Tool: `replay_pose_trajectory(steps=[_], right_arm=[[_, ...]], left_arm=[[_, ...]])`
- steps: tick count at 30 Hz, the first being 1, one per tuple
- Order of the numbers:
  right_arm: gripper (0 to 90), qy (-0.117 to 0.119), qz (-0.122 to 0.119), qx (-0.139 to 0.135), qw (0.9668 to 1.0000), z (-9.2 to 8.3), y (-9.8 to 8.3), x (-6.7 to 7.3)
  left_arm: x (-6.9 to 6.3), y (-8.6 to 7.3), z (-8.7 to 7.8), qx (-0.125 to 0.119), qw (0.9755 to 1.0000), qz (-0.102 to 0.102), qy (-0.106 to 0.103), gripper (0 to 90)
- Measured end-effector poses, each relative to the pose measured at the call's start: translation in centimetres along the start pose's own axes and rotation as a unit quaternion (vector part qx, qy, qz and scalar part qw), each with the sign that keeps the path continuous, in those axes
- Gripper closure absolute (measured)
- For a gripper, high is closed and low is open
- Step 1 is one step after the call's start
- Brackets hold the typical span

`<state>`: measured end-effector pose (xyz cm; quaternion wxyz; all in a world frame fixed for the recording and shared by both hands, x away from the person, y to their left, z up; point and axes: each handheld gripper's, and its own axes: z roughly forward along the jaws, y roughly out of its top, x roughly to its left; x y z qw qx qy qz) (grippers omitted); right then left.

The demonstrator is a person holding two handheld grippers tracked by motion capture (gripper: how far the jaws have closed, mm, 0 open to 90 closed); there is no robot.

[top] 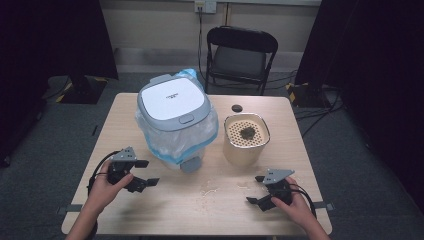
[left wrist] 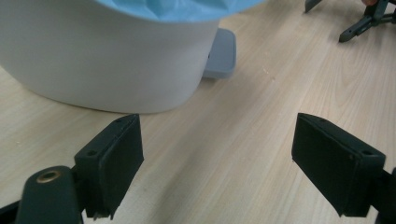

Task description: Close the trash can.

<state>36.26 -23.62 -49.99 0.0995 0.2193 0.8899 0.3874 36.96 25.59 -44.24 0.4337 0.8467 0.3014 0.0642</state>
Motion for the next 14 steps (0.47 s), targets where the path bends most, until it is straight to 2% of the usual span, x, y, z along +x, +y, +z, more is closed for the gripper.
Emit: replay_pose_trajectory(steps=[7,12,14], right_arm=[[14.4,0.0,0.0,0.0,1.0,0.0,0.0,0.0],[14.4,0.0,0.0,0.0,1.0,0.0,0.0,0.0],[14.4,0.0,0.0,0.0,1.0,0.0,0.0,0.0]], left_arm=[[-0.3,-0.7,1.2,0.016,0.9999,0.006,0.003,16.3],[-0.5,-1.1,1.8,0.017,0.9997,0.015,0.004,16.3],[-0.7,-1.1,2.2,0.024,0.9995,0.02,0.003,16.3]])
